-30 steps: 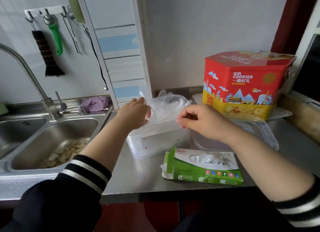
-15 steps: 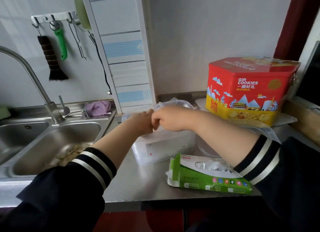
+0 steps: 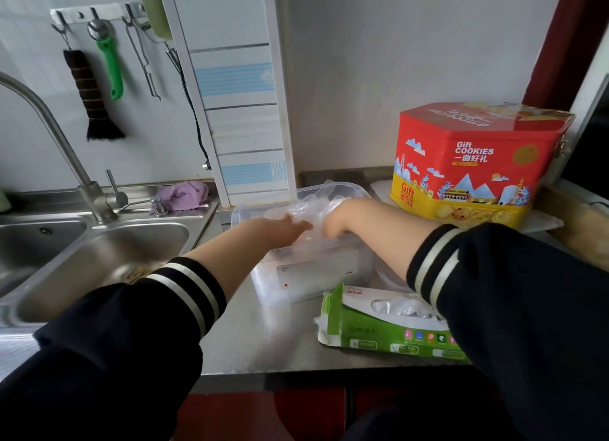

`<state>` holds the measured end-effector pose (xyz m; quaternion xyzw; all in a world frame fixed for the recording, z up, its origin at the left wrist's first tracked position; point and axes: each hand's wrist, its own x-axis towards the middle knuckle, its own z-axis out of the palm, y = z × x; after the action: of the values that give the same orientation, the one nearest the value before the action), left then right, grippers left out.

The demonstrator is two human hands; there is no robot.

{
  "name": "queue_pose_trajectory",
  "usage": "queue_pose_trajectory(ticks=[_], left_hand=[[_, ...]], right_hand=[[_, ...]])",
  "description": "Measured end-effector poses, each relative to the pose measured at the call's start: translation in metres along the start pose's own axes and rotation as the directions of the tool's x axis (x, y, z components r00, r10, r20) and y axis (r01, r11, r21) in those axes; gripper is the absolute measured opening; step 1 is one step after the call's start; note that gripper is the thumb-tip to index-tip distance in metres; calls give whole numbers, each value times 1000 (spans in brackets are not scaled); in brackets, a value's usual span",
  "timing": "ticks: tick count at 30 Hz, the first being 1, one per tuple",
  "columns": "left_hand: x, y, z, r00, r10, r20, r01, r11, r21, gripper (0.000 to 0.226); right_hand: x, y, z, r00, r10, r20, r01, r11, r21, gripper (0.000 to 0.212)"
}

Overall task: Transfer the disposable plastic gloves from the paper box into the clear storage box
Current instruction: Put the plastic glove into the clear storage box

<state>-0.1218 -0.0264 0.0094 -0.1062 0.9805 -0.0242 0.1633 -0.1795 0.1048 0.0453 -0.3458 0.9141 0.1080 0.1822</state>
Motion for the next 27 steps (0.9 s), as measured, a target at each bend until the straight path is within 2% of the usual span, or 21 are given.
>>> queue_pose_trajectory(ticks=[2,4,7,12,15,16,17,19,20,21,23,25,27], left_hand=[[4,2,2,1000,-10,12,11,994,-113,77],[3,3,2,994,-44,96,66,969,-239,64],[-6,2,-2,984,-92,150,123,969,-216,46],[-10,1,-2,996,-52,78,67,977,-204,45],[-16,-1,-7,998,-63,-14,60,982,-179,50],[-17,0,-9,998,-52,-48,44,987,-153,51],[-19,0,-11,996,-39,-79,29,992,-121,51],[-22,3,-11,995,-18,-98,10,997,-76,49],[-25,7,-12,995,-3,-104,-2,999,-53,48],[-29,10,-14,993,4,-122,-9,999,-35,48],[-33,17,-17,987,-19,-159,21,1000,13,44],[-35,20,-19,987,-47,-153,62,994,93,42],[-33,20,-18,991,-71,-111,88,983,159,44]], right_hand=[[-1,6,6,998,61,21,-61,998,27,54],[0,7,8,996,80,31,-82,996,44,58],[2,7,9,996,81,24,-83,992,91,56],[6,2,11,1000,-6,-28,10,990,141,46],[-4,7,2,981,-72,-179,103,980,171,22],[-11,11,-3,966,-59,-251,102,982,161,20],[-17,14,-10,936,-36,-349,89,987,137,19],[-25,17,-15,832,7,-555,69,991,115,5],[-25,18,-16,778,-1,-628,119,982,146,19],[-24,16,-15,763,-56,-644,217,961,174,34],[-21,9,-9,825,-232,-515,430,849,307,62],[-11,-2,2,873,-362,-328,484,731,481,79],[1,-6,11,897,-349,-271,441,678,588,82]])
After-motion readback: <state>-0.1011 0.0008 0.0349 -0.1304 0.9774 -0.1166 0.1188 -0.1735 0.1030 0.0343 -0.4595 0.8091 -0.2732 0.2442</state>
